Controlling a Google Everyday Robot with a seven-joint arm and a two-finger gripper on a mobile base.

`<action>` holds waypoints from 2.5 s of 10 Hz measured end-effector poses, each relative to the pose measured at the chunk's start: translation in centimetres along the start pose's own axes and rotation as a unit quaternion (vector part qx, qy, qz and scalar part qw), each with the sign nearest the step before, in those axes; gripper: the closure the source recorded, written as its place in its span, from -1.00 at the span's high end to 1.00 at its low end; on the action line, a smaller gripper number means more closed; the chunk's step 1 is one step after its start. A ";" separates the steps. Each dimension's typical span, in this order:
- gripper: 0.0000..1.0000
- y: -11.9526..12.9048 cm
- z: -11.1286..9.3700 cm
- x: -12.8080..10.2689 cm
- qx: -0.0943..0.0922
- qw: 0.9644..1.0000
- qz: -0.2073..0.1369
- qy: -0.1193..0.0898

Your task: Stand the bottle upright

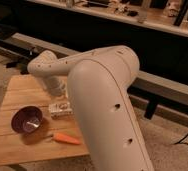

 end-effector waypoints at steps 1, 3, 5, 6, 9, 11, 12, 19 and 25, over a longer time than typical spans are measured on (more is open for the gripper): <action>0.60 0.0 0.0 0.0 0.000 1.000 0.000 0.000; 0.60 -0.2 -0.7 -0.4 0.009 1.000 -0.010 0.005; 0.60 0.1 -2.5 -0.8 0.015 0.999 -0.035 0.004; 0.60 0.4 -3.2 -0.9 0.014 0.999 -0.043 0.003; 0.60 1.3 -4.1 -1.5 0.003 0.999 -0.036 -0.011; 0.60 2.1 -3.4 -2.1 -0.006 1.000 -0.020 -0.023; 0.60 2.5 -3.0 -2.5 -0.010 0.999 -0.016 -0.029; 0.60 2.9 0.2 -3.9 0.023 0.997 -0.052 -0.059; 0.60 1.0 1.7 -1.9 0.064 0.993 -0.089 -0.039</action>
